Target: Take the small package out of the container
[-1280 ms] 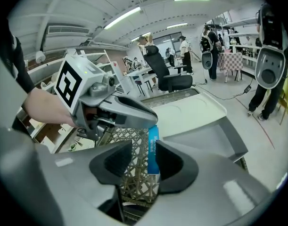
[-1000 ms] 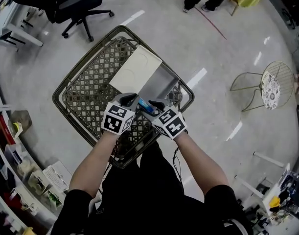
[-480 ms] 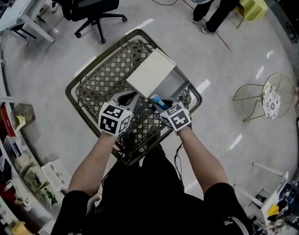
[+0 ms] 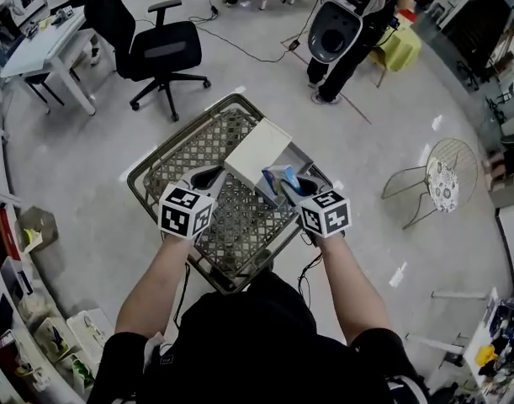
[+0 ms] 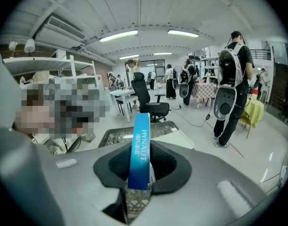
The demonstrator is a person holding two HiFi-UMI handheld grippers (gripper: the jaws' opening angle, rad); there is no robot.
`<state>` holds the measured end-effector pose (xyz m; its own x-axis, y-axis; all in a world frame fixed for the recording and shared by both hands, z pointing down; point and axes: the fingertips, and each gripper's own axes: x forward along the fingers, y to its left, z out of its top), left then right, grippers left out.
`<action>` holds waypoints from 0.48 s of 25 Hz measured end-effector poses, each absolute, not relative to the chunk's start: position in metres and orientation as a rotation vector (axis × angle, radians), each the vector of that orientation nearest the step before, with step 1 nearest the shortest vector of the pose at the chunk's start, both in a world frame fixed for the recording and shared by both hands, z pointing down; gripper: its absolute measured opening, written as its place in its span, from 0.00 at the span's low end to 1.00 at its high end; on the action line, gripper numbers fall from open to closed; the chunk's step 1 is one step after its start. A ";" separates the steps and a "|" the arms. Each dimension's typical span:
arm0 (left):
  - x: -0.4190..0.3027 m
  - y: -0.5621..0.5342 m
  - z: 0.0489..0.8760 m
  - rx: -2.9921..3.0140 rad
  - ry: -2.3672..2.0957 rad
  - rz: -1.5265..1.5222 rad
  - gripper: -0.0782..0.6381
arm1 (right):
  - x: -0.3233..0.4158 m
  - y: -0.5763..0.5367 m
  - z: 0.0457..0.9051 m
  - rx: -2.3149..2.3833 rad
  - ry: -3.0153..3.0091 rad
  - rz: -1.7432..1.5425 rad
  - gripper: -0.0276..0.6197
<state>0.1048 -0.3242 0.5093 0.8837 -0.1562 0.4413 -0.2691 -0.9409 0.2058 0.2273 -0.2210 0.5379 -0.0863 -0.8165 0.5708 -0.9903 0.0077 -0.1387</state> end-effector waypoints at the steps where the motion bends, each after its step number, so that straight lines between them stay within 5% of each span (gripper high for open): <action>1: 0.102 -0.323 0.499 2.804 -0.321 0.603 0.15 | 0.227 -0.218 0.525 1.891 -1.979 0.723 0.18; 12: 0.077 -0.315 0.421 2.859 -0.428 0.468 0.15 | 0.235 -0.192 0.406 2.073 -2.238 0.528 0.18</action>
<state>0.0770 -0.3146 0.4213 0.9073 -0.2480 0.3396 -0.3156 -0.9352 0.1603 0.2346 -0.1921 0.4065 -0.1030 -0.9597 0.2613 -0.9754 0.0459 -0.2157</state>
